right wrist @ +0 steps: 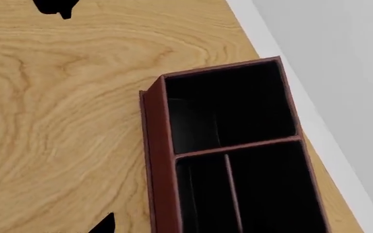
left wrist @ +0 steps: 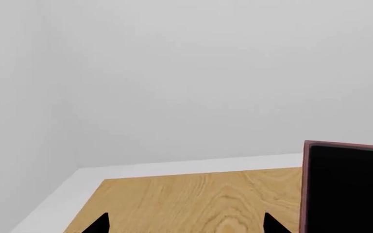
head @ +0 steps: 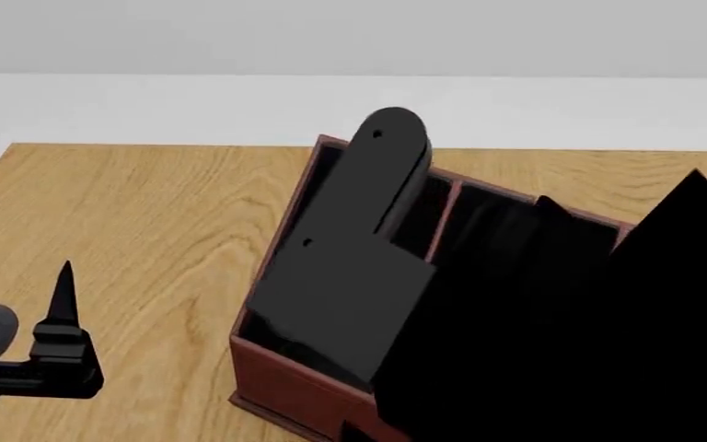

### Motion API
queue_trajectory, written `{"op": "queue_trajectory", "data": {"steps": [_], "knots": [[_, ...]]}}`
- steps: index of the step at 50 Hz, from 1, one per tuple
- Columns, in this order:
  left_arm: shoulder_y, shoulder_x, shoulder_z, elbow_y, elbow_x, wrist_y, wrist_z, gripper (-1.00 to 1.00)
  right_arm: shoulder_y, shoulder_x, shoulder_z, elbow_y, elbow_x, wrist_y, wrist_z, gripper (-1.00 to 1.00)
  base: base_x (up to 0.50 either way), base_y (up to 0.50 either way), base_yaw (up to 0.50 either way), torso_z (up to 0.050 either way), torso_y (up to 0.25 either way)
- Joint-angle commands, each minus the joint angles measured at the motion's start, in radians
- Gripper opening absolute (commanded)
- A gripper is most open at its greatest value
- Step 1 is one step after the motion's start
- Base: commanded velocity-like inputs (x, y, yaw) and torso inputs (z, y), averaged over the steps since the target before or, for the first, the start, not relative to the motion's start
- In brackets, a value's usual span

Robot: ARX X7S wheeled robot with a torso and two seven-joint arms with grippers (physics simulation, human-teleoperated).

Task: Pick up the book and place it in the front compartment of the caddy.

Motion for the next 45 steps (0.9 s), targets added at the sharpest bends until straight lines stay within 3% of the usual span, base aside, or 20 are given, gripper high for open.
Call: {"op": "queue_trajectory", "data": {"steps": [1, 45], "knots": [[0.0, 0.015, -0.017, -0.006, 0.008, 0.022, 0.023, 1.0, 0.018, -0.021, 0.018, 0.014, -0.001, -0.025, -0.106, 1.0, 0.0, 0.0, 0.0, 0.0, 0.0], [0.004, 0.002, -0.011, -0.012, -0.008, 0.036, 0.006, 1.0, 0.087, -0.007, -0.179, -0.064, 0.188, -0.06, -0.19, 1.0, 0.0, 0.0, 0.0, 0.0, 0.0]]}}
